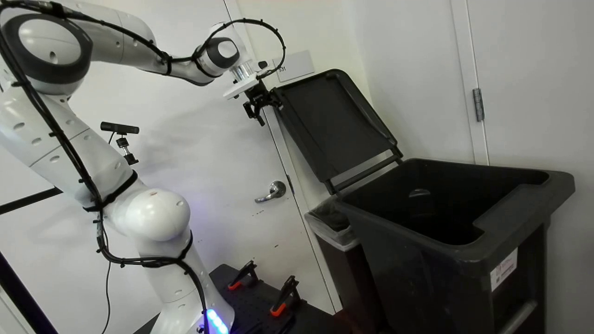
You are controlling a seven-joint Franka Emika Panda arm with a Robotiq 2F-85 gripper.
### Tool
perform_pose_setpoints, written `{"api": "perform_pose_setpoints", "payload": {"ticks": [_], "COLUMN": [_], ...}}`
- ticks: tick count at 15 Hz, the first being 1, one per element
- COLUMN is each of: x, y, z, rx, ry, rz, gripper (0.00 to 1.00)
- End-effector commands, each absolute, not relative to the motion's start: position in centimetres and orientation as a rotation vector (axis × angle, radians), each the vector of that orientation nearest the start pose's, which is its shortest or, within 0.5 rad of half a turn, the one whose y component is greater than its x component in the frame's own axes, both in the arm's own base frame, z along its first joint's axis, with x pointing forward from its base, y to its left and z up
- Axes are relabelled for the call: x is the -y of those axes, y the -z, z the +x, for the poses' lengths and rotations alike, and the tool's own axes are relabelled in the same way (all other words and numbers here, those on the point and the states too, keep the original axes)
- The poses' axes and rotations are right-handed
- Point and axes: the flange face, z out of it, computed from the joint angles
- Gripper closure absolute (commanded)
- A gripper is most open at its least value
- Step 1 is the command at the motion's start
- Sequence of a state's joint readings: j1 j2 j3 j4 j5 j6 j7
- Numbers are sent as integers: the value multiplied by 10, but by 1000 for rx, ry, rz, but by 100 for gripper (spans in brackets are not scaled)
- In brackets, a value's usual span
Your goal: Close the bin
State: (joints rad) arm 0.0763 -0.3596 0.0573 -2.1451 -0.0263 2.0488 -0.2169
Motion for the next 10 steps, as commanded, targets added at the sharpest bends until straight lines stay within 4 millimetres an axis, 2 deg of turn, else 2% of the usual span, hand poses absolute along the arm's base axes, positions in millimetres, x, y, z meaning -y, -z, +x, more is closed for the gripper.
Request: {"api": "perform_pose_setpoints", "payload": {"ticks": [1, 3, 7, 10], "x": [-69, -75, -75, -82], "y": [-579, -577, -577, -576], "z": [470, 471, 470, 487], "rx": [595, 630, 635, 747], "ry": [489, 559, 567, 715], "rz": [-3125, -3126, -3126, -3135], "gripper": [0, 0, 0, 0]}}
